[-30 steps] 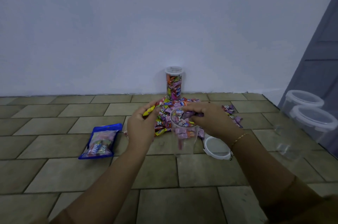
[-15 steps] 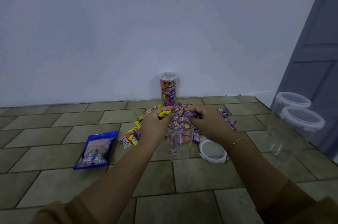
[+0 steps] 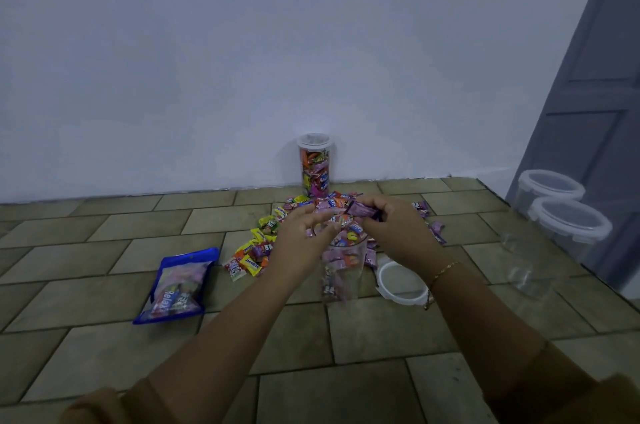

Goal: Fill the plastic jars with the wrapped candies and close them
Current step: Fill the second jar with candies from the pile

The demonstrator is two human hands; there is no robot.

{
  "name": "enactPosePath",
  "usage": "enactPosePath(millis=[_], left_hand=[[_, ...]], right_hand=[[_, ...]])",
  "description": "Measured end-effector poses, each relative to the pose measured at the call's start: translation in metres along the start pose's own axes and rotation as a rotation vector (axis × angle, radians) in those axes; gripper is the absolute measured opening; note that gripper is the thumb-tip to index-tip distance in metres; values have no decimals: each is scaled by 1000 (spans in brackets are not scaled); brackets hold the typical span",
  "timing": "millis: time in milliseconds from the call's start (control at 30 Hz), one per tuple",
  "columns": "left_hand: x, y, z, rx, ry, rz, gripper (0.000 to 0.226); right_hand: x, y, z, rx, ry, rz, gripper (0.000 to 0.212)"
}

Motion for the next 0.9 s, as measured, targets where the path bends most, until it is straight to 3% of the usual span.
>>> enactPosePath(millis=[100,267,500,700,800,900], left_hand=[[9,3,0,-12,67,-6,47],[29,13,-8,-78,259,-100,100],[33,21,-5,-41,248,-184,103],[34,28,-6,-98,222,-267,136],[30,22,-6,-89,214,-252,134],[27,22,-6,-62,199,-222,124]], right_hand=[[0,1,0,3,1,-4,26],[6,6,1,-11,26,-3,27],[20,21,-1,-61,-19,93,24],[24,12,-1,-35,-31,109,19],[24,8,0,-17,-29,76,17],[27,9,1,0,-11,43,32]])
Point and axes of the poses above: each hand's wrist, its own z-axis towards the middle knuckle, its own x-axis out of the palm, y = z × x, the point moved 10 cm from there along z, towards the middle knuckle
